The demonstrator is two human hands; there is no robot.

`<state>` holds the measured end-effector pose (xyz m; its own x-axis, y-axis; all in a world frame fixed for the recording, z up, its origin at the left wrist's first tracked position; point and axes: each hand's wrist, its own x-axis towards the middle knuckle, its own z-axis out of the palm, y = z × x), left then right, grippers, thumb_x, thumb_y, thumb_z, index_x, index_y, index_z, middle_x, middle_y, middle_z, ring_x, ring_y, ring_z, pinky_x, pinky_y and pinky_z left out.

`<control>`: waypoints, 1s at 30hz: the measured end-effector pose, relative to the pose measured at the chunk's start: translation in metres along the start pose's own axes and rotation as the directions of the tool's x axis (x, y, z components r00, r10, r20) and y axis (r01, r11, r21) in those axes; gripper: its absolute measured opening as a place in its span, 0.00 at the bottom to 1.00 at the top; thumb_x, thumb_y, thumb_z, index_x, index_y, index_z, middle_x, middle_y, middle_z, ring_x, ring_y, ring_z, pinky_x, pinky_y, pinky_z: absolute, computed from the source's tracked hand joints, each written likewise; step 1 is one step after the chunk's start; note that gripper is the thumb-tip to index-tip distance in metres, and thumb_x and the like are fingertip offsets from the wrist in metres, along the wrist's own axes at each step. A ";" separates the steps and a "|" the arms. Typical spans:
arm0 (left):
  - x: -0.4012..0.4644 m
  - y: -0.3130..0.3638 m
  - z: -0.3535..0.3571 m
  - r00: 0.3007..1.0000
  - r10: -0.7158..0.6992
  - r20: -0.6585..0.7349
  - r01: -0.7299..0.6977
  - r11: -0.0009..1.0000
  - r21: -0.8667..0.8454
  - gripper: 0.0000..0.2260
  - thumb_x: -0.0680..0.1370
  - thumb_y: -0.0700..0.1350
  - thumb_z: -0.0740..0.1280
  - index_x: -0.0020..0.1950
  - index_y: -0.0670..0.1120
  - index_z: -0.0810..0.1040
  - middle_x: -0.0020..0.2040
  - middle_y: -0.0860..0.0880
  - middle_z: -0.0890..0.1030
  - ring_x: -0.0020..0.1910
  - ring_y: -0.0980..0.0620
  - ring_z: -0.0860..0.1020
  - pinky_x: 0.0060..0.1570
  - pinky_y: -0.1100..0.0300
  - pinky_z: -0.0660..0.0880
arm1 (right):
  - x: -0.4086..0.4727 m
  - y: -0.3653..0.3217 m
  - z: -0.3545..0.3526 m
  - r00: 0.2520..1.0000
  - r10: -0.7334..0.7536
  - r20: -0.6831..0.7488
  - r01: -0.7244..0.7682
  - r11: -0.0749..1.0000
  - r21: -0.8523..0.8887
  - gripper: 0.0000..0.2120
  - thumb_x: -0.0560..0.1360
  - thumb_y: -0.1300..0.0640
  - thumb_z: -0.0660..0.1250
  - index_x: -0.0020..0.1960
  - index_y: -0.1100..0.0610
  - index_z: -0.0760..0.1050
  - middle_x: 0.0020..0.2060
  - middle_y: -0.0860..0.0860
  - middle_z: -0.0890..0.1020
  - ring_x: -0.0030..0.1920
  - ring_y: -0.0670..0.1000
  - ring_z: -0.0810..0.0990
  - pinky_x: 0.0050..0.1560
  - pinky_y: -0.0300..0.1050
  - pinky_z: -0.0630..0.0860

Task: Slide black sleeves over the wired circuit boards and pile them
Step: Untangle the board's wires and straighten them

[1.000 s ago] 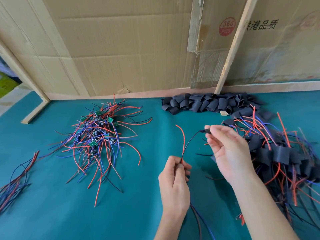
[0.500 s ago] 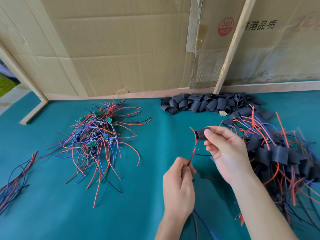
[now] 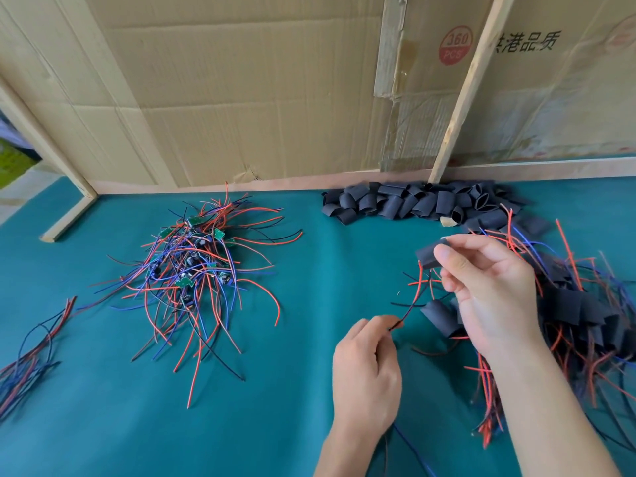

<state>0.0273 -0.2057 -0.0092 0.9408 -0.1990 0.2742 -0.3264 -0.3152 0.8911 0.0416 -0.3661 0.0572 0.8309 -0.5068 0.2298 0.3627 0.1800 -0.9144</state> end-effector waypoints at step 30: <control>-0.001 -0.001 -0.003 0.983 -0.075 -0.168 0.063 0.995 -0.074 0.16 0.77 0.33 0.62 0.48 0.53 0.83 0.38 0.56 0.76 0.31 0.58 0.68 0.33 0.64 0.62 | -0.001 0.020 0.007 0.966 0.097 -0.240 -0.127 0.985 -0.115 0.03 0.79 0.62 0.73 0.46 0.57 0.83 0.31 0.48 0.83 0.31 0.46 0.79 0.34 0.36 0.76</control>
<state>0.0274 -0.2027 -0.0095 0.9645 -0.0165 0.2634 -0.2587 -0.2575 0.9310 0.0508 -0.3555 0.0409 0.7363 -0.6745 0.0535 0.2032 0.1450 -0.9683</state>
